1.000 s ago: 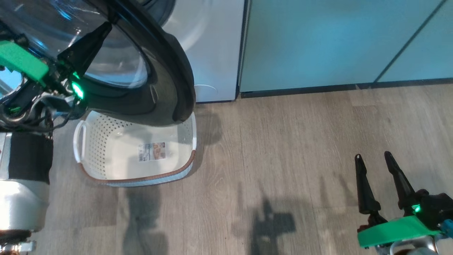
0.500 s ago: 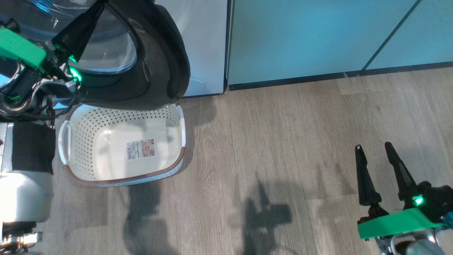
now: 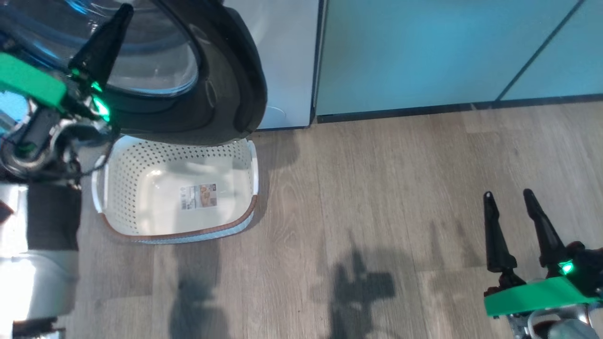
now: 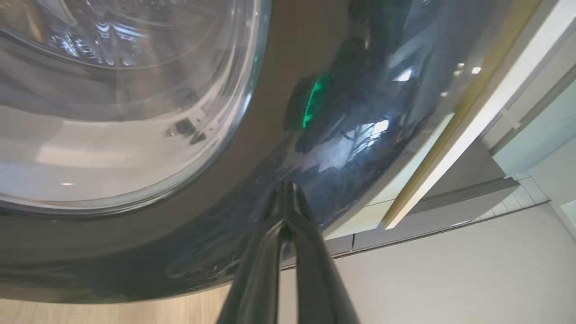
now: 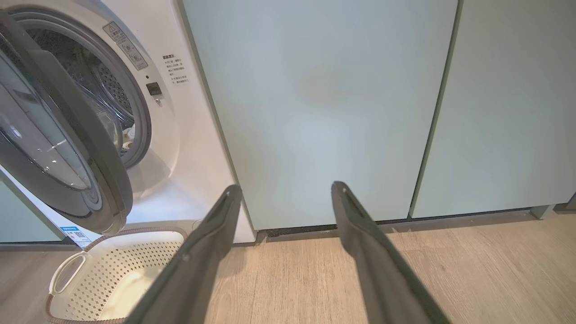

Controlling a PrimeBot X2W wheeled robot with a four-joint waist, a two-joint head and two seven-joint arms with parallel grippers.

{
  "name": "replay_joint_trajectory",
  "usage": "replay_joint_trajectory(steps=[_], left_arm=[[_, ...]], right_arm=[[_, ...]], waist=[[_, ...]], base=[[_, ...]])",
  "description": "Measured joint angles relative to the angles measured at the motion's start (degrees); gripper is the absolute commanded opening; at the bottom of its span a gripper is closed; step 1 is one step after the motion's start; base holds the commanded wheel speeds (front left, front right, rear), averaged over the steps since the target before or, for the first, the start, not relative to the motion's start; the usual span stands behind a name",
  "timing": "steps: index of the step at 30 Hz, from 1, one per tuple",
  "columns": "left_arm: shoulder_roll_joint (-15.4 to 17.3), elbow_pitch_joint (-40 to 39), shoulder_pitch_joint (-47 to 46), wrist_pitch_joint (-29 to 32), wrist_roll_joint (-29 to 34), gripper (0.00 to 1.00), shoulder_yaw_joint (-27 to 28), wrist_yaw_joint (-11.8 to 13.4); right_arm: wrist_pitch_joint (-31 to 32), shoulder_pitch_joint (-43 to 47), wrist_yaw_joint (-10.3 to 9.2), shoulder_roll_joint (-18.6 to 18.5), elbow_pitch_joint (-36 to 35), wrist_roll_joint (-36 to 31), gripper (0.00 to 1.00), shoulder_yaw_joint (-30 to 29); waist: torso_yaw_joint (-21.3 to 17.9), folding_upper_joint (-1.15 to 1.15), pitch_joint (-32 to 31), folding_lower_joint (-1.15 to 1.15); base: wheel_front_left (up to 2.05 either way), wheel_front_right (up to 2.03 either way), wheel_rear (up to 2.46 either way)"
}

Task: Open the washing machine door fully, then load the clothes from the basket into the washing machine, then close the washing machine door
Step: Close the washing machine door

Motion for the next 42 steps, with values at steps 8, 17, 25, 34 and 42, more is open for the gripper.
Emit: replay_joint_trajectory(steps=[8, 17, 25, 34, 42], left_arm=[[-1.94, -2.81, 4.69, -7.16, 2.94, 0.42, 2.03, 0.00], [-3.70, -5.68, 8.49, -15.96, 8.95, 1.00, 3.37, -0.01], [-1.44, -10.07, 14.73, -28.08, 29.09, 1.00, 0.04, 0.01], [3.87, -14.75, 24.00, -37.31, 56.59, 1.00, -6.90, 6.19], [3.34, -19.48, 34.97, -38.73, 66.53, 1.00, -10.77, 11.89]], right_arm=[[0.00, 0.32, 0.00, 0.00, -0.24, -0.27, 1.00, -1.32], [0.00, 2.56, 0.00, 0.00, -0.24, -0.53, 1.00, -1.62], [0.00, 2.55, 0.00, 0.00, -0.26, -0.81, 1.00, -1.96], [0.00, 2.70, 0.00, 0.00, -0.29, -1.83, 1.00, -2.67], [0.00, 4.20, 0.00, 0.00, -0.23, -2.25, 1.00, -3.36]], waist=[[1.54, 0.00, -1.46, 0.00], [2.90, 0.00, -3.39, -0.01], [3.95, 0.00, -4.56, 0.00], [5.14, 0.00, -5.78, 0.00], [5.94, 0.00, -7.37, 0.00]], base=[[0.00, 0.00, 0.00], [0.00, 0.00, 0.00], [0.00, 0.00, 0.00], [0.00, 0.00, 0.00], [0.00, 0.00, 0.00]])
